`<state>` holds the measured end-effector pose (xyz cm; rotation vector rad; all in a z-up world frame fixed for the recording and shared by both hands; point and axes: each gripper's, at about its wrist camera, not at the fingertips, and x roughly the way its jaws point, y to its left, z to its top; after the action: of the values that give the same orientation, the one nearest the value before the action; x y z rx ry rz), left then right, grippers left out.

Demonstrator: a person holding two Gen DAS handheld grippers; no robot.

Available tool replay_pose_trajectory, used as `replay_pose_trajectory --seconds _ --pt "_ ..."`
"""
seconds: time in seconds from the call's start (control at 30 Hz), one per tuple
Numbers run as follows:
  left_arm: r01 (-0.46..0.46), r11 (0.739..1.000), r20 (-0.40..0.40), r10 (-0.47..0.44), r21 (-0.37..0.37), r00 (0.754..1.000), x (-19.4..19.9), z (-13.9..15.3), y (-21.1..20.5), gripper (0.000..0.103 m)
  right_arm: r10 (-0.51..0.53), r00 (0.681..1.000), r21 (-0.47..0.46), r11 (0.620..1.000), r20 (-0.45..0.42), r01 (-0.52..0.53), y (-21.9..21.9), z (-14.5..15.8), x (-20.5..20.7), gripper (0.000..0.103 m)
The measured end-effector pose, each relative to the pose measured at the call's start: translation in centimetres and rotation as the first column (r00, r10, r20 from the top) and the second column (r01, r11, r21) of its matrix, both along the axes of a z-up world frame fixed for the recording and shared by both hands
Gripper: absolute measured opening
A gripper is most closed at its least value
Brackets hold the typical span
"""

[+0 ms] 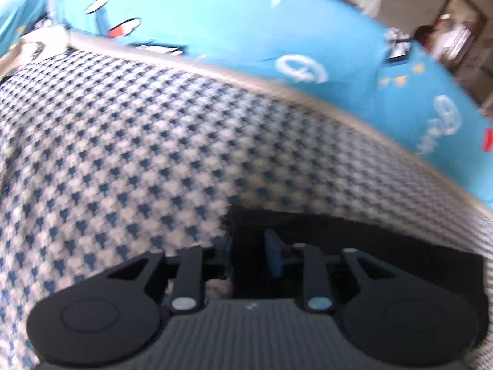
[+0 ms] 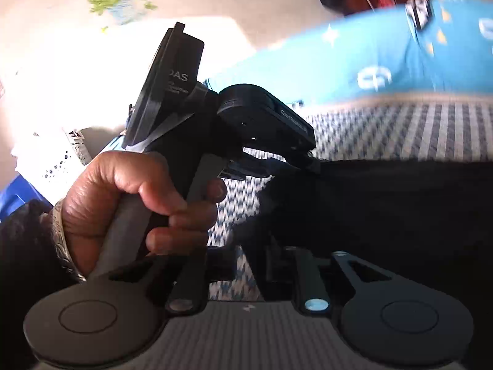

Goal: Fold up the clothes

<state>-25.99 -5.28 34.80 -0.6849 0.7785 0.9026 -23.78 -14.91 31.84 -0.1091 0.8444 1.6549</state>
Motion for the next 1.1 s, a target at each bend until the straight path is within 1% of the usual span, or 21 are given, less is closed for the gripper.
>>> replay_pose_trajectory --seconds 0.03,0.07,0.1,0.13,0.2,0.3,0.37,0.43,0.53,0.57,0.67,0.77,0.93,1.1 --pt "-0.006 0.999 -0.021 0.007 0.032 1.000 -0.1 0.3 -0.2 0.036 0.006 1.000 -0.005 1.000 0.010 -0.006 -0.3 0.0 -0.1 0.024" --pt "-0.017 0.998 -0.025 0.019 0.057 1.000 -0.3 0.6 -0.4 0.056 0.012 1.000 -0.008 1.000 0.023 -0.012 -0.6 0.1 -0.2 0.030" --pt "-0.029 0.996 -0.027 0.031 0.080 0.999 -0.6 1.0 -0.6 0.062 0.012 0.999 -0.009 1.000 0.030 -0.012 -0.9 0.2 0.0 0.034" --pt "-0.046 0.995 -0.016 0.048 0.093 0.999 -0.8 1.4 -0.7 0.072 0.011 0.999 -0.009 1.000 0.037 -0.011 -1.2 0.4 0.1 0.035" --pt "-0.052 0.994 0.026 0.050 0.099 0.998 -1.4 2.0 -1.0 0.073 0.010 0.999 -0.018 1.000 0.046 -0.009 -2.0 0.6 0.6 0.037" --pt "-0.018 0.998 0.072 0.014 0.055 0.997 -1.2 1.9 -1.5 0.076 -0.052 0.991 -0.034 0.998 0.122 0.057 -3.3 0.6 1.7 0.038" --pt "0.014 1.000 0.080 -0.015 0.020 0.997 -0.3 1.1 -2.2 0.076 -0.095 0.980 -0.042 0.994 0.176 0.104 -4.2 0.6 2.4 0.039" --pt "0.049 0.999 0.072 -0.049 0.001 0.996 0.6 0.2 -3.2 0.076 -0.137 0.964 -0.047 0.987 0.229 0.151 -5.0 0.5 3.2 0.041" --pt "0.105 0.994 0.043 -0.105 0.010 0.993 2.0 -0.6 -4.9 0.078 -0.203 0.932 -0.052 0.972 0.299 0.228 -6.2 0.5 4.6 0.042" --pt "0.122 0.992 0.035 -0.123 0.016 0.992 2.4 -0.8 -5.4 0.082 -0.230 0.921 -0.055 0.964 0.314 0.260 -6.5 0.4 5.4 0.042" --pt "0.173 0.985 0.017 -0.173 0.024 0.985 3.6 -1.1 -7.0 0.085 -0.275 0.905 -0.067 0.948 0.323 0.312 -7.7 0.0 6.8 0.042" --pt "0.217 0.976 -0.002 -0.217 0.027 0.976 4.5 -1.5 -8.2 0.085 -0.265 0.898 -0.082 0.947 0.350 0.312 -8.1 -0.6 7.1 0.043" --pt "0.240 0.971 -0.035 -0.239 0.020 0.970 5.6 -2.5 -9.1 0.088 -0.247 0.877 -0.097 0.945 0.413 0.312 -8.2 -1.8 7.0 0.043" --pt "0.244 0.969 -0.082 -0.242 0.022 0.967 6.2 -3.5 -9.6 0.090 -0.288 0.859 -0.095 0.929 0.422 0.358 -7.4 -2.1 7.8 0.044"
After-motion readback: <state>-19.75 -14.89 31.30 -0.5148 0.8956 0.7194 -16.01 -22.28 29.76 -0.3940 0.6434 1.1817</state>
